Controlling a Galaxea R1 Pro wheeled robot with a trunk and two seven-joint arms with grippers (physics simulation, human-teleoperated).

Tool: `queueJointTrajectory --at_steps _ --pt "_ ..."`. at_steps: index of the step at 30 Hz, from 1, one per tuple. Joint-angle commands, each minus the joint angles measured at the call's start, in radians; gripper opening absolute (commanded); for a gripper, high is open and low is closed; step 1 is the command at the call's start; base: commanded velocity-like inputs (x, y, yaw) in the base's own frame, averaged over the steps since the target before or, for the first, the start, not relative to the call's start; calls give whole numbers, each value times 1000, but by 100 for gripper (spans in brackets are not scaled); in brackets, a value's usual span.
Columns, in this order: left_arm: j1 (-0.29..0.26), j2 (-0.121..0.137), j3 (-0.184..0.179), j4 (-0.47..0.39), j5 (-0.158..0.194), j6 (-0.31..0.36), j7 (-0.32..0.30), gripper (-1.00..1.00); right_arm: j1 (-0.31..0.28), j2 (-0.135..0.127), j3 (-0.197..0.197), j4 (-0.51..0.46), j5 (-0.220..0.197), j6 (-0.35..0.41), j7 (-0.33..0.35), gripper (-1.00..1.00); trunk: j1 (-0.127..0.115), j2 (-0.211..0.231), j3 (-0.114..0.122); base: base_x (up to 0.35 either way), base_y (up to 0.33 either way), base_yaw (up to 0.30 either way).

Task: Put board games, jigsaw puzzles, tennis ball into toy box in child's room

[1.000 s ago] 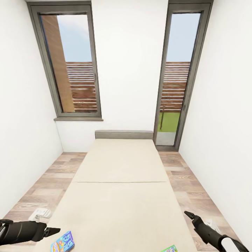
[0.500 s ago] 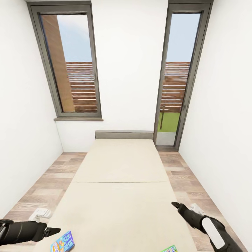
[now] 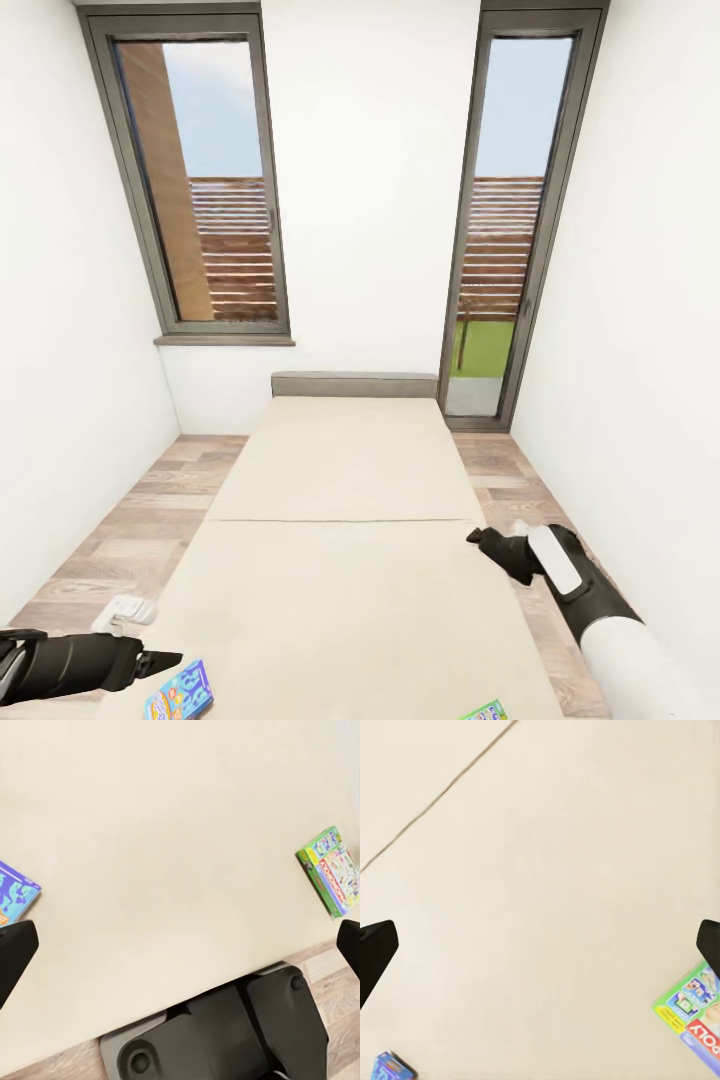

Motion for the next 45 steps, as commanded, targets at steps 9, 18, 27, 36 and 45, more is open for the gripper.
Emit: queueJointTrajectory --at_steps 9,18,27,36,45 --pt "0 -2 1 -1 1 8 -3 100 -136 4 56 159 2 22 -50 100 0 -1 -1 0 0 0" --pt "-1 -4 1 -1 1 8 -4 100 -199 7 121 259 47 29 -64 100 0 -1 -1 0 0 0" --pt "-2 -5 1 -1 1 8 -4 100 -209 7 136 267 60 125 -59 100 0 -1 -1 0 0 0" --pt "-2 -5 1 -2 1 8 -6 100 -208 6 143 262 62 148 -58 100 0 -1 -1 0 0 0" --pt "-25 -4 4 -4 2 16 -70 100 -208 6 192 262 64 150 -61 100 0 -1 -9 0 0 0"
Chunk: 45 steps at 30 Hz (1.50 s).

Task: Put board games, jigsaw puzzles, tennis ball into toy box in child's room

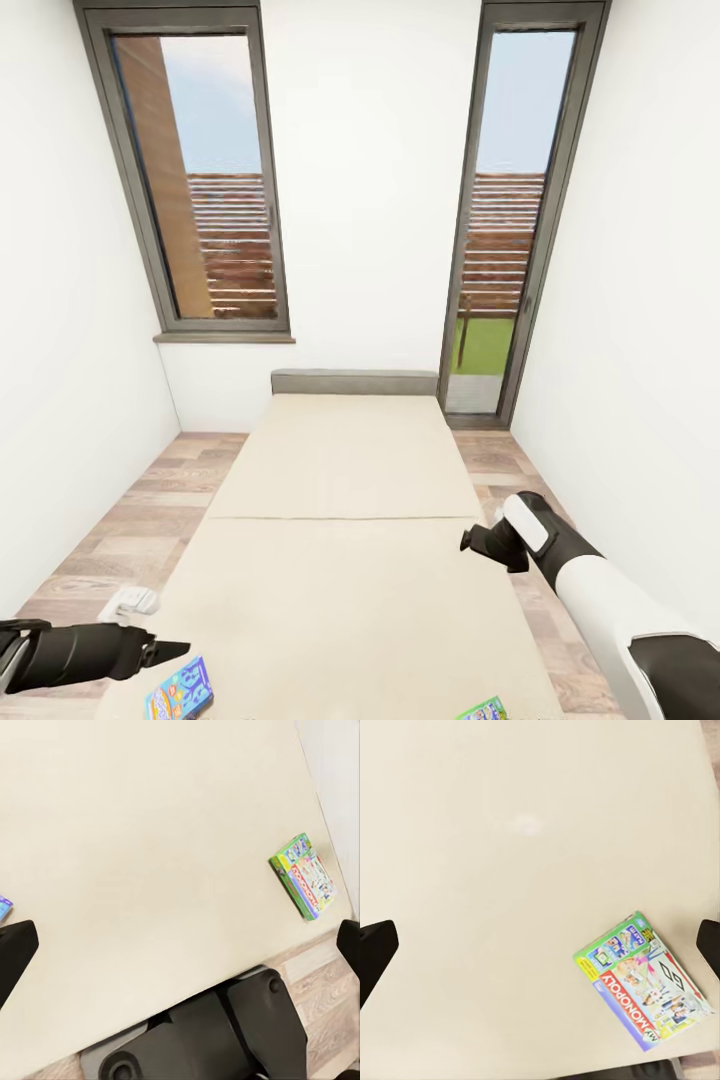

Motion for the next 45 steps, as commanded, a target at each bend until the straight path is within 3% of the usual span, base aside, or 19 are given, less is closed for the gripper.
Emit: queueJointTrajectory --at_steps 1,7,11,24,31,45 --pt "-5 0 2 0 1 10 -21 100 0 -1 14 -1 -11 2 -8 100 0 -1 -3 0 0 0" --pt "-18 0 8 0 0 19 -149 100 -1 -1 41 -3 -10 3 -10 100 0 -1 -12 0 0 0" --pt "-21 -1 14 1 -1 25 -201 100 -2 -1 48 -13 -9 4 -11 100 0 -1 -18 0 0 0" --pt "-24 -3 18 3 -11 25 -233 100 -2 -1 97 -50 -9 6 -12 100 0 -1 -36 0 0 0" --pt "-24 -6 16 3 -13 26 -190 100 -2 -1 150 -53 -9 4 -12 100 0 -1 -37 0 0 0" --pt "-32 -42 14 3 -9 27 -20 100 -2 -1 168 -48 -9 2 -13 100 0 -1 -54 0 0 0"
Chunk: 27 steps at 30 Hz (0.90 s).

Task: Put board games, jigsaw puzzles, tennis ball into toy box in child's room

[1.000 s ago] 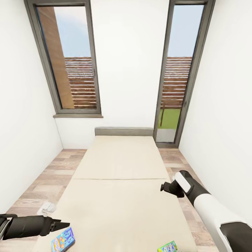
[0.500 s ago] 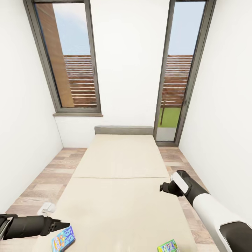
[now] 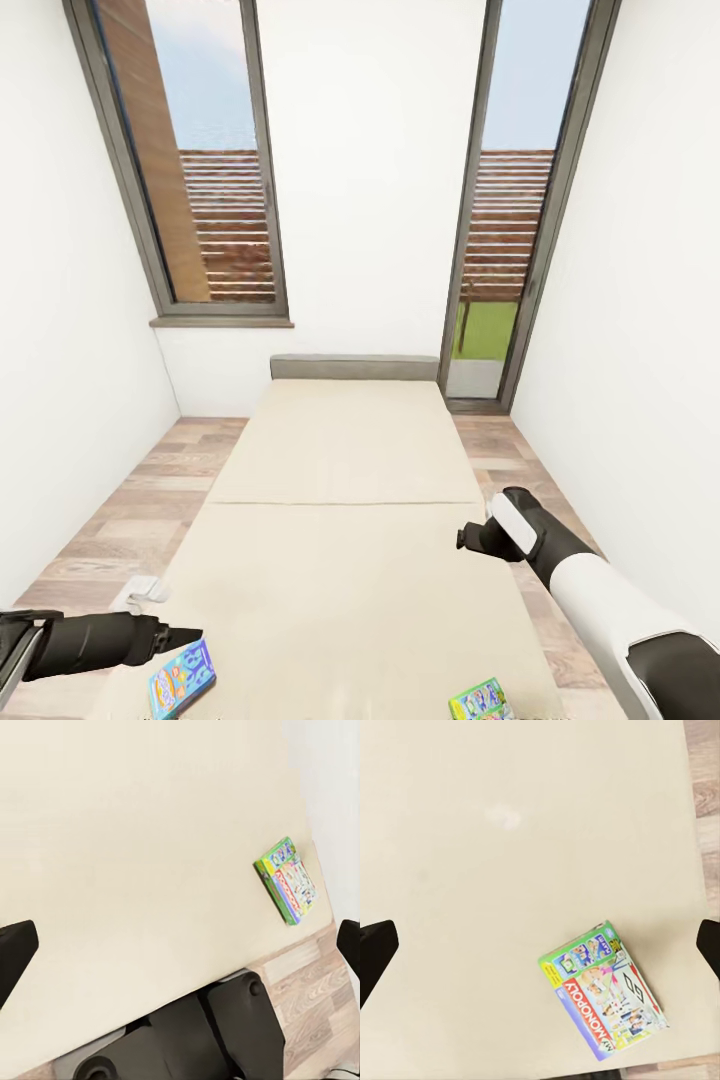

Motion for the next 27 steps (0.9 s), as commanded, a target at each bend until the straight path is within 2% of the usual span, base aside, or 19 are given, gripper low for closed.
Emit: queueJointTrajectory --at_steps 1,7,19,27 --pt "-3 -1 1 0 1 8 1 100 -1 -1 8 -2 -11 2 -8 100 1 -3 -4 0 0 0" --pt "-8 -10 1 1 3 7 17 100 -1 -1 9 0 -11 1 -8 100 1 -3 -14 0 0 0" --pt "-10 -48 -2 1 -3 5 33 100 0 -3 10 6 -11 -48 -7 100 1 -3 -33 0 0 0" --pt "-10 -57 -2 2 -4 4 61 100 0 -8 10 7 -11 -64 -7 100 1 -3 -46 0 0 0"
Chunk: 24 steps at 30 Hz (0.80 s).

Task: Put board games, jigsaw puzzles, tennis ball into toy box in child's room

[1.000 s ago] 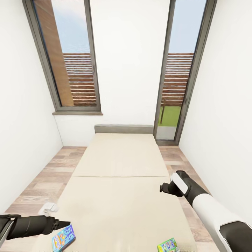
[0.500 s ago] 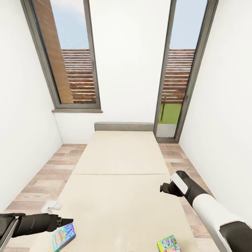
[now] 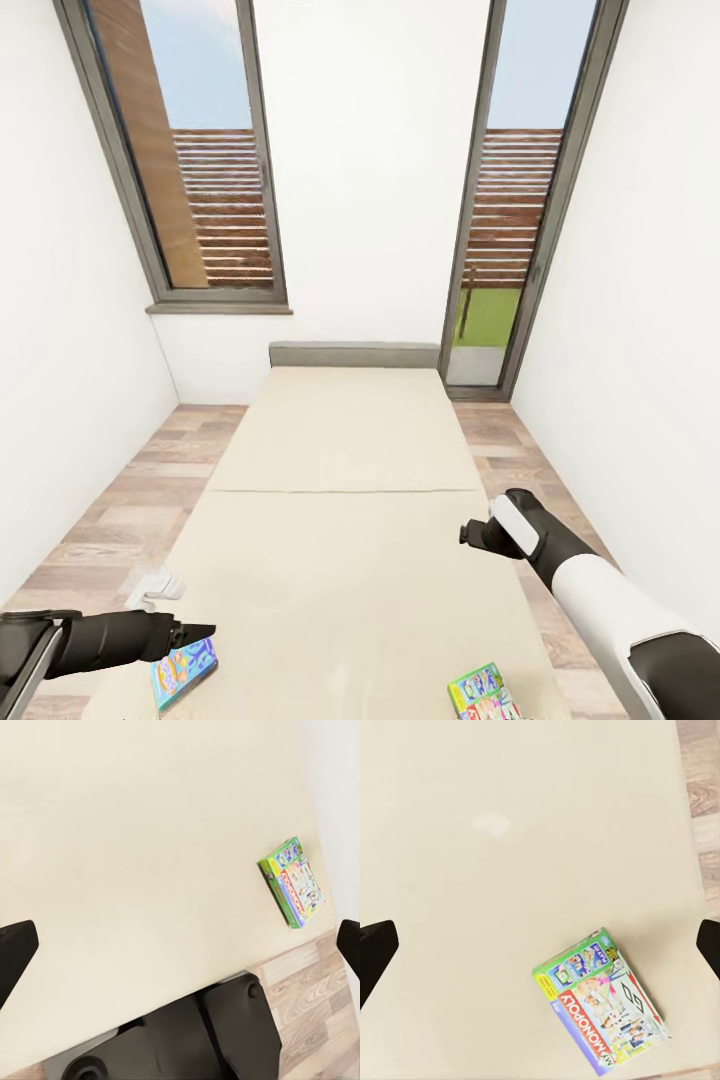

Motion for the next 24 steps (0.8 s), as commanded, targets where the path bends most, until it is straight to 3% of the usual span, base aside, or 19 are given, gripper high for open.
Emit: queueJointTrajectory --at_steps 1,14,24 --pt "-1 -1 1 0 0 8 -2 100 -1 -2 8 -2 -11 1 -8 100 1 -2 -4 0 0 0" --pt "-1 -3 0 0 0 8 4 100 -2 -3 6 -3 -10 -6 -9 100 1 -2 -25 0 0 0" --pt "-1 -3 0 -1 0 8 5 100 -2 -5 9 -2 -10 -64 -8 100 1 -2 -42 0 0 0"
